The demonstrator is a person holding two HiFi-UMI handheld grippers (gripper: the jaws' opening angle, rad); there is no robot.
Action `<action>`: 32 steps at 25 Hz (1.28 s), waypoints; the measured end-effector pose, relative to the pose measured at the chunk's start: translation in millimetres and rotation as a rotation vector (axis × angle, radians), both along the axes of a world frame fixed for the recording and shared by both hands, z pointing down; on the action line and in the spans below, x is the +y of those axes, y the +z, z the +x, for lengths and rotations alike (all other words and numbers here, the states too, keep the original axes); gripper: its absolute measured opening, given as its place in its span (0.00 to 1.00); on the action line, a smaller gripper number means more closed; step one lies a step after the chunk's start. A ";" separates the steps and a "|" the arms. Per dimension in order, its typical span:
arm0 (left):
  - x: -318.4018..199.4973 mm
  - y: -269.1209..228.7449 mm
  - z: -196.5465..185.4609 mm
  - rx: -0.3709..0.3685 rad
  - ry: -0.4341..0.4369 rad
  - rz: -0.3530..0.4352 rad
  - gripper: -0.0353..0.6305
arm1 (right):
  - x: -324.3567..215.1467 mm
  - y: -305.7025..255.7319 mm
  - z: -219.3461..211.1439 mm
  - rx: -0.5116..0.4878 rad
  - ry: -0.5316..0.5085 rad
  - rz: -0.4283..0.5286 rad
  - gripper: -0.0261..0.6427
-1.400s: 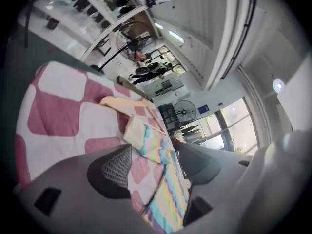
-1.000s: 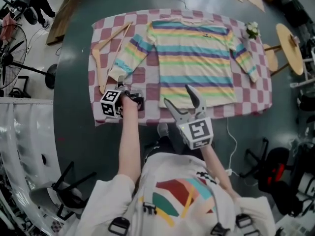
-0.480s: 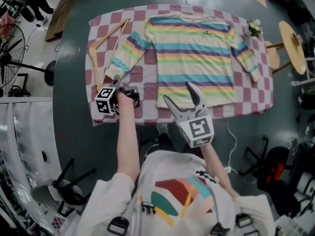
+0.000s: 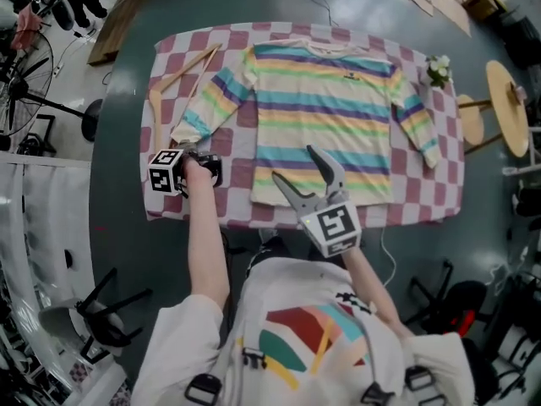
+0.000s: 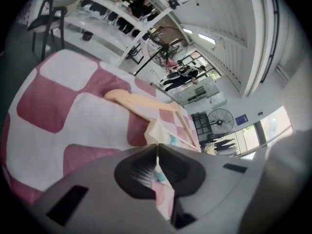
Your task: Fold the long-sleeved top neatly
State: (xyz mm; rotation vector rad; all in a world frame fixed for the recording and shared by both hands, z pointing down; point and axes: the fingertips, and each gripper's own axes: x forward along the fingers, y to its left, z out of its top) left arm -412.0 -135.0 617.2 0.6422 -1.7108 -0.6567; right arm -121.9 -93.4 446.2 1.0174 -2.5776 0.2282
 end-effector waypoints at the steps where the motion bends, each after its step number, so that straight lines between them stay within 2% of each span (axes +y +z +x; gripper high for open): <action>1: -6.1 -13.0 -1.6 -0.058 0.019 0.006 0.08 | -5.5 -3.0 5.1 -0.002 -0.009 0.005 0.52; 6: -67.2 -95.5 8.2 -0.385 0.165 0.052 0.08 | -34.5 -9.3 41.3 -0.033 -0.002 0.005 0.52; 10: -132.9 -160.6 55.2 -0.664 0.340 0.084 0.08 | -48.4 -4.6 83.2 -0.043 0.034 -0.008 0.52; 15: -226.1 -212.9 172.9 -0.909 0.607 0.217 0.08 | -66.2 5.0 154.1 -0.061 0.124 -0.030 0.52; 17: -259.1 -221.8 236.0 -1.008 0.755 0.262 0.08 | -73.7 9.8 185.8 -0.068 0.170 -0.038 0.52; 20: -296.0 -217.7 341.9 -1.159 1.024 0.314 0.08 | -84.6 18.4 231.8 -0.082 0.244 -0.054 0.52; 23: -312.0 -183.9 441.6 -1.245 1.292 0.326 0.08 | -89.8 28.7 276.3 -0.091 0.313 -0.082 0.52; 26: -311.3 -128.0 522.1 -1.250 1.527 0.298 0.08 | -89.7 42.3 319.7 -0.089 0.378 -0.111 0.52; 29: -299.1 -66.4 568.0 -1.239 1.691 0.208 0.08 | -85.8 56.7 354.7 -0.088 0.433 -0.144 0.52; 32: -282.2 -27.9 588.3 -1.258 1.783 0.141 0.08 | -84.2 65.9 379.0 -0.092 0.474 -0.165 0.52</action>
